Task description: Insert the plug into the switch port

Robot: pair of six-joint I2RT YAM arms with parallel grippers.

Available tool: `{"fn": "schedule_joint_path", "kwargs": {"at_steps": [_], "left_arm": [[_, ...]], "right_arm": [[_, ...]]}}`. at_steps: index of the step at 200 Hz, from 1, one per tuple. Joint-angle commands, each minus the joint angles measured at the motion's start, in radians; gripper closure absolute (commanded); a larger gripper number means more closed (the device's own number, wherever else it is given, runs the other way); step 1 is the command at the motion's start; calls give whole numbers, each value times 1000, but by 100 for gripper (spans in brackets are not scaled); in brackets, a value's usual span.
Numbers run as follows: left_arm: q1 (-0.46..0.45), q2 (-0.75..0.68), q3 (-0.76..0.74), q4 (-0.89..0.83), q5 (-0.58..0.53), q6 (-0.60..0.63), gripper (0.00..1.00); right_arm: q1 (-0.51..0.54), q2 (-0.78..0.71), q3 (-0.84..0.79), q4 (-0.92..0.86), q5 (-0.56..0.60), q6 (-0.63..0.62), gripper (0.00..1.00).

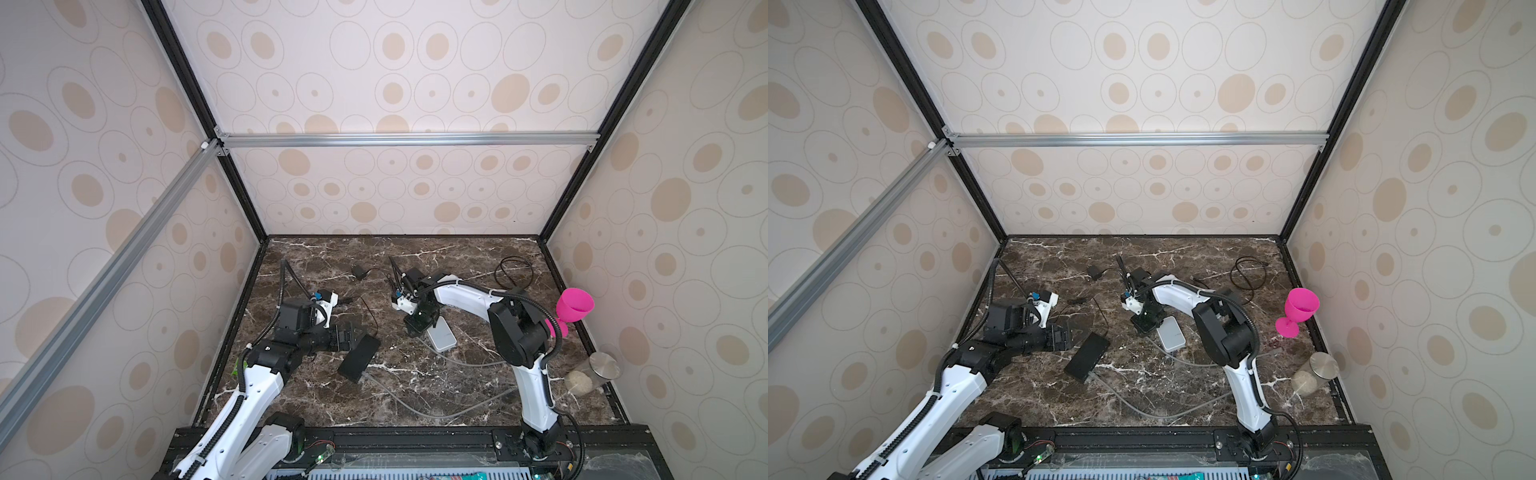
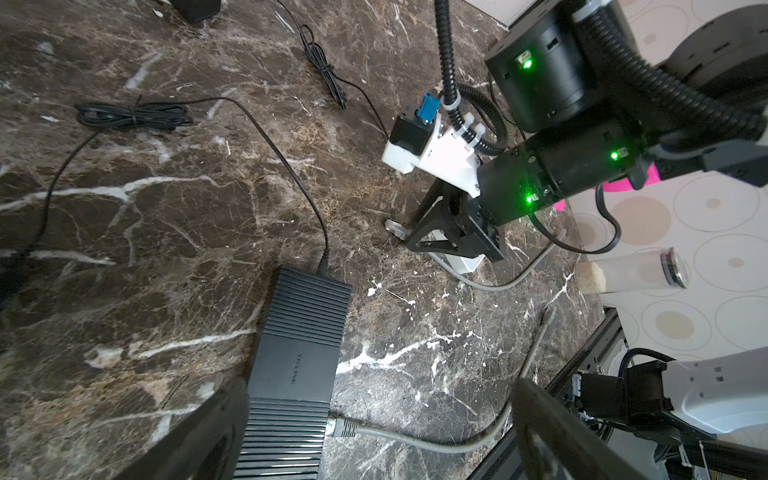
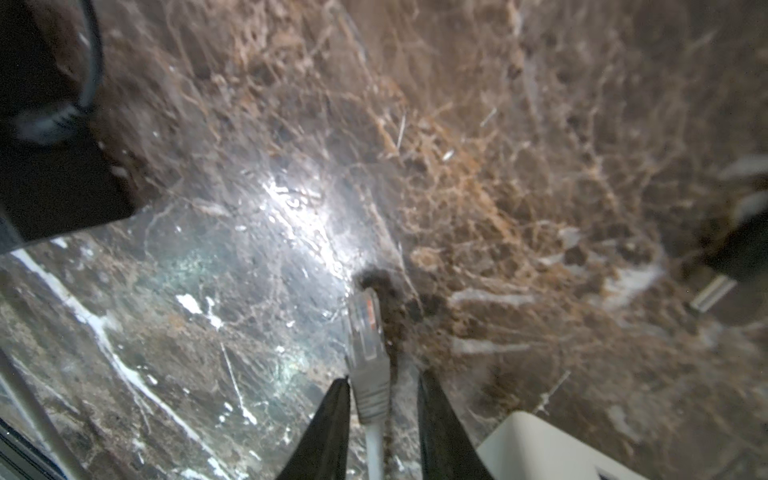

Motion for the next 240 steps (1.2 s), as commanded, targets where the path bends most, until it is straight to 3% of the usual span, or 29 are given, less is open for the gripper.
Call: {"fn": "schedule_joint_path", "kwargs": {"at_steps": [1, 134, 179, 240], "left_arm": [[4, 0, 3, 13, 8, 8, 2], [5, -4, 3, 9, 5, 9, 3], [4, -16, 2, 14, 12, 8, 5], [-16, -50, -5, 39, 61, 5, 22]], "right_arm": [[1, 35, 17, -15, -41, -22, 70], [56, -82, -231, 236, 55, 62, 86], [65, -332, -305, 235, 89, 40, 87], [117, -706, -443, 217, 104, -3, 91]]}}
